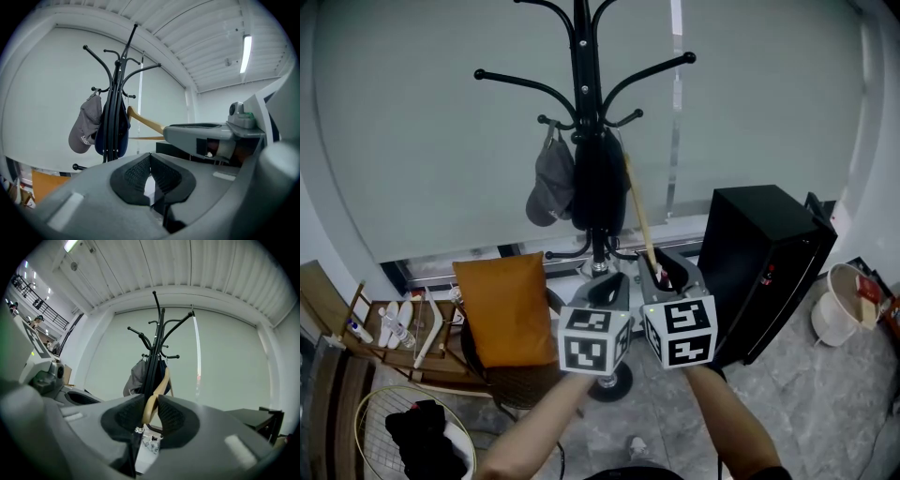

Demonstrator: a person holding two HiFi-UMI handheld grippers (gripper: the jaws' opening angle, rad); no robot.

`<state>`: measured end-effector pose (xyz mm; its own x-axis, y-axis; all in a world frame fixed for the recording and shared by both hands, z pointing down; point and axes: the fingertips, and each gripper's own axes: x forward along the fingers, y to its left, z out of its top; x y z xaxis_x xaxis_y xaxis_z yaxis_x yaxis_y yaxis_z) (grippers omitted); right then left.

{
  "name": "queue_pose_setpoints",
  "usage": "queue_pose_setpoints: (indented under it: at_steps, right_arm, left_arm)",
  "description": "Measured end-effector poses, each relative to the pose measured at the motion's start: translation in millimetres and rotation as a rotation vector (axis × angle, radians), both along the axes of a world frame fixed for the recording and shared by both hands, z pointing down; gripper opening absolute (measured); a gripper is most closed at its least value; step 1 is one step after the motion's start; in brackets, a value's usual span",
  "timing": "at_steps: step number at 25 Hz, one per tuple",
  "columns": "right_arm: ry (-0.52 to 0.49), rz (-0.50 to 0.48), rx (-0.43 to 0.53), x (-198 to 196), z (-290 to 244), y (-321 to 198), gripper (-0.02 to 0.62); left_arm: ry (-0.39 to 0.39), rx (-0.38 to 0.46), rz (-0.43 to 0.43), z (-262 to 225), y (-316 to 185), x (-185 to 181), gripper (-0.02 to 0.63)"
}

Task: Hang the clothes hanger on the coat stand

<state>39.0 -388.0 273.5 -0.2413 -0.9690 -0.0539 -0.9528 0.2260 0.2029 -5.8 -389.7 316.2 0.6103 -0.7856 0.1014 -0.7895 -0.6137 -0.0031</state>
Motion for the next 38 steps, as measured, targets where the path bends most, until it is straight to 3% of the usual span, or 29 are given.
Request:
queue_pose_setpoints:
  at_steps: [23, 30, 38]
  right_arm:
    - [-0.019, -0.05, -0.109, -25.1, 36.6, 41.7, 0.077]
    - [-0.045, -0.069, -0.16, -36.0, 49.4, 50.1, 0.002]
    - [-0.058, -0.099, -0.181, -49.2, 52.9, 59.1, 0.002]
  left_arm:
    - [0.016, -0.011, 0.005, 10.3, 33.2, -14.4, 0.005]
    - [0.007, -0.015, -0.004, 16.3, 40.9, -26.7, 0.005]
    - [-0.003, -0.002, -0.009, 16.3, 49.2, -41.7, 0.005]
